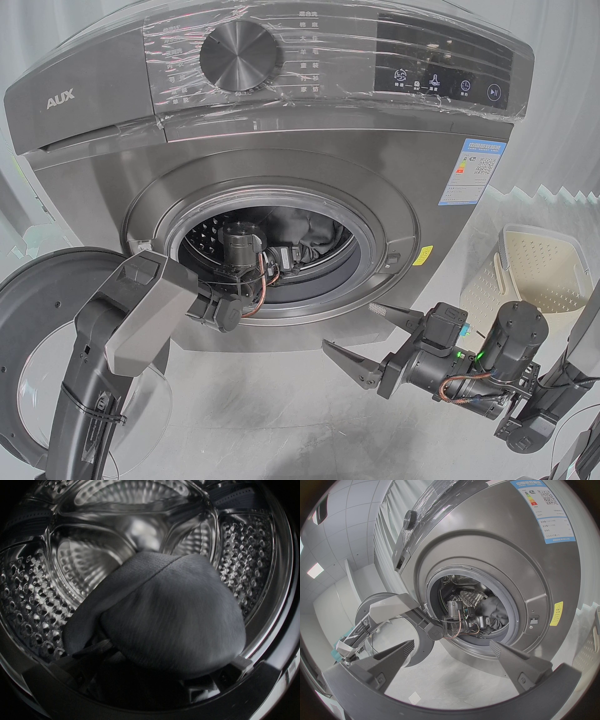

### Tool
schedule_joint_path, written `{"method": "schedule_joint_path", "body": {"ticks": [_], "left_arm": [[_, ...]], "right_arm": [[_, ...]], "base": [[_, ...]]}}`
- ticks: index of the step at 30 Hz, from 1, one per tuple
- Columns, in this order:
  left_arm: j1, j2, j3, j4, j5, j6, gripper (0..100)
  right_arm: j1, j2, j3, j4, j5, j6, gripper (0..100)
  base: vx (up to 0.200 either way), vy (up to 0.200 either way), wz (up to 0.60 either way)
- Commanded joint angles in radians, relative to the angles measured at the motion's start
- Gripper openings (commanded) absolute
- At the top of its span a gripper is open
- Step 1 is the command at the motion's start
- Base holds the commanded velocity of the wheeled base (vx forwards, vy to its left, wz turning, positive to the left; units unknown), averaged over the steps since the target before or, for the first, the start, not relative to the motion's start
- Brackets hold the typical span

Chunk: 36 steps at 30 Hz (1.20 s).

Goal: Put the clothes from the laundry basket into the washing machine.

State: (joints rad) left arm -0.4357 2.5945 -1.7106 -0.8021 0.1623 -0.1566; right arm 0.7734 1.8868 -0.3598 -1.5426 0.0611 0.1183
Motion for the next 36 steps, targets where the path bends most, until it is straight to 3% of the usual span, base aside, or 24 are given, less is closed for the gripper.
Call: {"method": "schedule_joint_path", "body": {"ticks": [1, 7, 8, 15, 20, 23, 25, 28, 36], "left_arm": [[-0.006, -0.057, 0.052, 0.018, -0.009, 0.003, 100], [-0.003, 0.003, 0.011, 0.011, -0.010, 0.009, 100], [-0.001, 0.009, 0.006, 0.011, -0.010, 0.011, 0], [-0.008, 0.019, 0.000, 0.006, -0.023, 0.003, 0], [-0.032, 0.069, -0.070, 0.004, -0.027, -0.029, 0], [-0.032, 0.119, -0.190, 0.000, -0.012, -0.050, 0], [-0.021, 0.170, -0.289, 0.001, 0.017, -0.050, 0], [0.002, 0.176, -0.289, -0.012, 0.051, -0.050, 0], [0.026, 0.171, -0.289, -0.077, 0.063, -0.052, 0]], "right_arm": [[0.004, 0.002, -0.001, -0.001, 0.000, 0.000, 100], [0.004, 0.002, -0.001, -0.001, 0.000, 0.000, 100], [0.004, 0.002, -0.001, -0.001, 0.000, 0.001, 100], [0.004, 0.002, -0.004, -0.001, 0.000, 0.000, 100], [0.004, 0.002, -0.004, -0.001, 0.000, 0.001, 100], [0.004, 0.002, -0.004, -0.002, 0.000, 0.000, 100], [0.004, 0.002, -0.004, -0.001, 0.000, 0.000, 100], [0.004, 0.002, -0.004, -0.002, 0.000, 0.001, 100], [0.004, 0.011, -0.005, -0.002, -0.003, 0.001, 100]], "base": [[0.000, 0.000, 0.00], [0.000, 0.000, 0.00], [0.000, 0.000, 0.00], [0.000, 0.000, 0.00], [0.000, 0.000, 0.00], [0.000, 0.000, 0.00], [0.000, 0.000, 0.00], [0.000, 0.000, 0.00], [0.000, 0.000, 0.00]]}}
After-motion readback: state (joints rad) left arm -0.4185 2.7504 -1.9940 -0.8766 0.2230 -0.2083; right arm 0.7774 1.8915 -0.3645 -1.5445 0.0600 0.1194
